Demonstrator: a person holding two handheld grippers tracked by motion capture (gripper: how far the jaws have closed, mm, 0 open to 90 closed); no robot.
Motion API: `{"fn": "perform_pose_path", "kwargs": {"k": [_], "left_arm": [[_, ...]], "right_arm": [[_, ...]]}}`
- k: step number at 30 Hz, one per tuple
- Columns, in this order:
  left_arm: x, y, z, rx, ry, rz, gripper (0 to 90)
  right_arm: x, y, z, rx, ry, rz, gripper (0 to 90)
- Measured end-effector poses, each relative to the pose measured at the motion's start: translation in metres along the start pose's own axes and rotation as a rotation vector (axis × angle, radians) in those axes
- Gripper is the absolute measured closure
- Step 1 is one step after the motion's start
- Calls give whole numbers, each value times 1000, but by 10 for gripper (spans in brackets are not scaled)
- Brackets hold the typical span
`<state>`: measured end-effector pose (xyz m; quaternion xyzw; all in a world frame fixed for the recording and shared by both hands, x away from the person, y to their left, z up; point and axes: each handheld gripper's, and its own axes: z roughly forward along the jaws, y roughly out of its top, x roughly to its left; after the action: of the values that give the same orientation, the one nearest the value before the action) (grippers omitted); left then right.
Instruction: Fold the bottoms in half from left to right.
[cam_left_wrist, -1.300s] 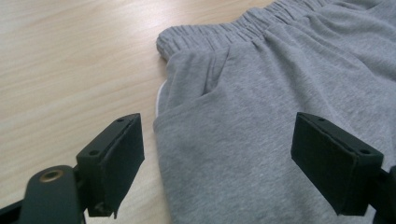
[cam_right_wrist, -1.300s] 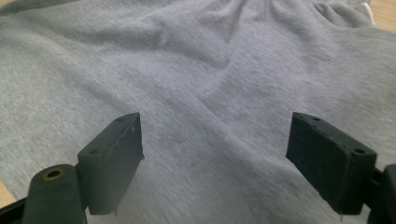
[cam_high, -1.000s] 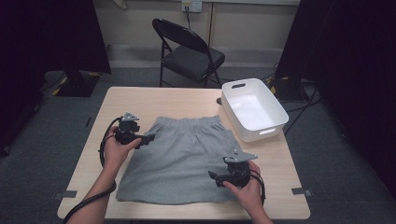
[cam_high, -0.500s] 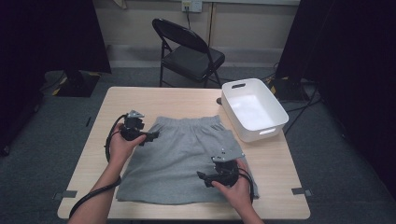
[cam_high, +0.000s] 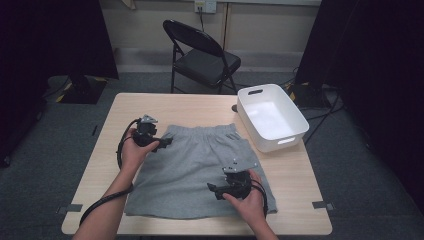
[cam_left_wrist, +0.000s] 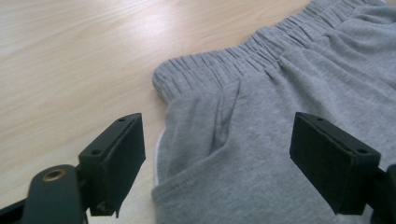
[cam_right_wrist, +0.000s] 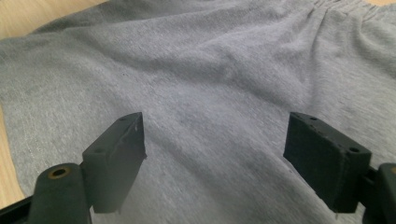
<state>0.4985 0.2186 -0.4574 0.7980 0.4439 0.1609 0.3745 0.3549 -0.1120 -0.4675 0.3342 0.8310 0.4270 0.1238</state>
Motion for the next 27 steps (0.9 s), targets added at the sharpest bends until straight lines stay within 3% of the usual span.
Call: {"fn": "perform_pose_path", "kwargs": {"k": [3,8,12,16,20,24,27], "left_arm": [[1,0,3,3,8,27,277],[5,1,12,24,54,54,308],[9,1,20,6,45,40,345],[14,1,28,33,50,77,465],[16,1,35,49,29,42,560],[16,0,39,72,25,42,656],[16,-3,41,96,29,76,737]], "right_arm": [[1,0,1,-1,2,-6,200],[1,-1,3,3,4,-8,206],[1,0,4,-1,8,-8,209],[2,1,5,1,14,-14,213],[3,3,5,-5,23,-14,221],[6,3,8,3,31,-25,221],[10,5,10,-1,38,-30,225]]}}
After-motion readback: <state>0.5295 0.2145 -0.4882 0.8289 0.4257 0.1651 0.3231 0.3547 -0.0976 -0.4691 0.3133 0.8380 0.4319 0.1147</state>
